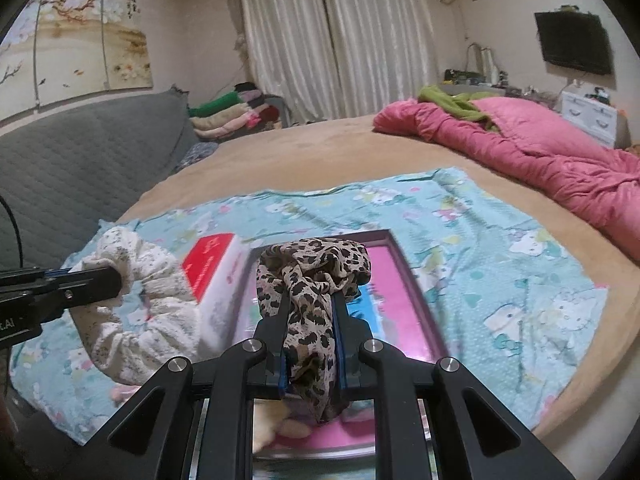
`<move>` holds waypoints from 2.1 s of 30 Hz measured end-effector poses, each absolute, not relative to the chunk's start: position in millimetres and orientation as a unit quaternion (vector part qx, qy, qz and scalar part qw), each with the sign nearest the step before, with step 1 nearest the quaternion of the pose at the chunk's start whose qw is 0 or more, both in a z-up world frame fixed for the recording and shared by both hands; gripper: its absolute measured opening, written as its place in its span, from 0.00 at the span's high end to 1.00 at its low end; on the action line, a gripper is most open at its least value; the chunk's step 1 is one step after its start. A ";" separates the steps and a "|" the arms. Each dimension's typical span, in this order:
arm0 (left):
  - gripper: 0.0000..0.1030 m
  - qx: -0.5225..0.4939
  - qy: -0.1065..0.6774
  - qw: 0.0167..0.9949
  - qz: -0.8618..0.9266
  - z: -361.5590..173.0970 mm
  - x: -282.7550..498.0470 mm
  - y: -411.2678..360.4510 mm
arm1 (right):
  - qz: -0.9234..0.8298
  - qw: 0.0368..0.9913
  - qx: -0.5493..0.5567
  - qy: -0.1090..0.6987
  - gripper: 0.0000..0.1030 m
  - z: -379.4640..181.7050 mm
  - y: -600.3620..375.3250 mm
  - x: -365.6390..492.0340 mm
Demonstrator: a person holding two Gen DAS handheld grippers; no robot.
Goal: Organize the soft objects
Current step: 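Carry the scrunchie with left tool while right tool carries the leopard cloth over the tray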
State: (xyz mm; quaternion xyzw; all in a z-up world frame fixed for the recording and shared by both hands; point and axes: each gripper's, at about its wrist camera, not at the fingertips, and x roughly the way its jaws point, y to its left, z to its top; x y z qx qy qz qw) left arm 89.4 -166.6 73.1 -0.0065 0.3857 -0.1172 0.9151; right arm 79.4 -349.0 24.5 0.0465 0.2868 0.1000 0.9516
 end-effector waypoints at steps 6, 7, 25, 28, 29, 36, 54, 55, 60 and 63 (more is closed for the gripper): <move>0.89 -0.018 0.390 0.911 -0.129 68.9 94.5 -173.1 | 0.083 0.955 0.055 0.281 0.84 24.0 -363.8 80.7; 0.89 -0.020 0.391 0.911 -0.131 68.1 95.4 -173.2 | 0.082 0.955 0.057 0.280 0.84 24.1 -365.9 80.9; 0.89 -0.049 0.417 0.892 -0.168 34.9 124.1 -201.4 | 0.022 0.960 0.085 0.265 0.83 21.3 -412.1 80.5; 0.89 -0.049 0.421 0.890 -0.170 28.2 128.8 -205.6 | 0.018 0.961 0.086 0.263 0.83 21.3 -413.2 80.4; 0.89 -0.048 0.424 0.888 -0.171 25.4 131.1 -207.0 | 0.017 0.961 0.086 0.262 0.83 21.2 -413.8 80.3; 0.89 -0.033 0.437 0.883 -0.170 7.3 137.9 -214.9 | 0.023 0.962 0.075 0.261 0.83 20.2 -407.8 81.2; 0.89 -0.012 0.465 0.874 -0.144 -15.9 144.8 -212.8 | 0.033 0.954 0.074 0.289 0.82 2.9 -399.7 104.3; 0.89 -0.012 0.465 0.873 -0.143 -16.3 144.9 -212.8 | 0.037 0.953 0.072 0.291 0.82 1.1 -398.0 105.1; 0.89 -0.007 0.467 0.873 -0.142 -18.1 145.0 -213.1 | 0.053 0.949 0.067 0.302 0.81 -6.2 -391.3 109.2; 0.89 -0.008 0.468 0.872 -0.143 -19.3 145.0 -213.3 | 0.067 0.944 0.069 0.315 0.81 -13.8 -388.0 112.0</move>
